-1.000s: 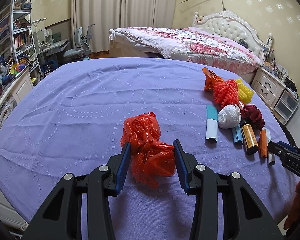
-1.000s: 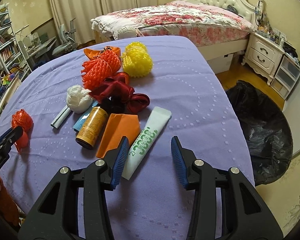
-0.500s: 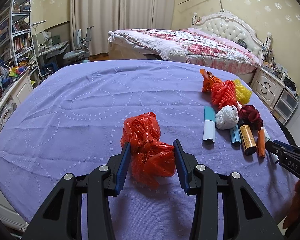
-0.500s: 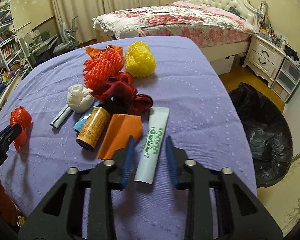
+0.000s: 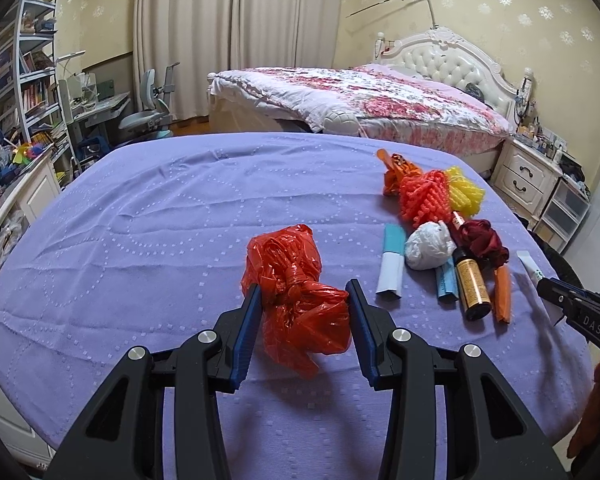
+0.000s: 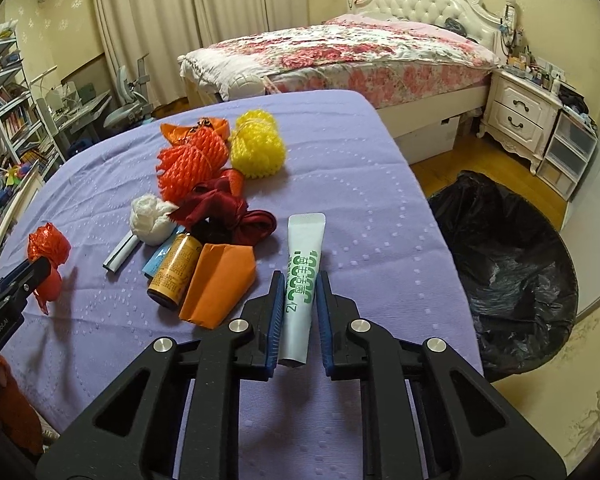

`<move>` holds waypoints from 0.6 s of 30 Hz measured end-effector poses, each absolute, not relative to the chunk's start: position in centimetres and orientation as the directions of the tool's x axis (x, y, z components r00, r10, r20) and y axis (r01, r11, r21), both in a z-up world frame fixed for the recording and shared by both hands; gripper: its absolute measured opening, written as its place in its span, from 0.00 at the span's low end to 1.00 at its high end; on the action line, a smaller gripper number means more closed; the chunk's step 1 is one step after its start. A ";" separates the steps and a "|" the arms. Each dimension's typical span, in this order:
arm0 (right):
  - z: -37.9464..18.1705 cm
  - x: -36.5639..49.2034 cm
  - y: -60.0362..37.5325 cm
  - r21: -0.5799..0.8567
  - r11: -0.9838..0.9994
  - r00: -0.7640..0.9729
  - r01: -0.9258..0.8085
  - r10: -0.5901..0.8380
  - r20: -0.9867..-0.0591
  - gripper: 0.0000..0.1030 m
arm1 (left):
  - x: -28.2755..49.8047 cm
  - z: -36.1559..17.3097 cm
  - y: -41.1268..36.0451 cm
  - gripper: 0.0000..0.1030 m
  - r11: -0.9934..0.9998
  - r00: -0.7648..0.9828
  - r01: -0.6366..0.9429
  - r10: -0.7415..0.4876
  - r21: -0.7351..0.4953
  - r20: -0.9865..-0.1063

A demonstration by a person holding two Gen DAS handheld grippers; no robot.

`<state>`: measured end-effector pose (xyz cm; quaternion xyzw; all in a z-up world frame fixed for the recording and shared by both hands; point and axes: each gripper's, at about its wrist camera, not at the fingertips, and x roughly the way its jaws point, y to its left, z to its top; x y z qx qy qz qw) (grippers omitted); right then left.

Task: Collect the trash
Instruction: 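Close the right tool on the toothpaste tube and lift it, then carry the red bag in left and the tube in right over the black bin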

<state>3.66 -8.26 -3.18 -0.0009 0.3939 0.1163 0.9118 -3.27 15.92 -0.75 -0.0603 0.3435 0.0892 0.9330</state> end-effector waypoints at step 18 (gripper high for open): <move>-0.2 4.1 -18.1 0.076 0.997 0.764 -0.012 0.058 -0.643 0.15 | 0.4 1.9 4.9 0.42 0.997 0.810 0.045 -0.069 -0.056 -0.583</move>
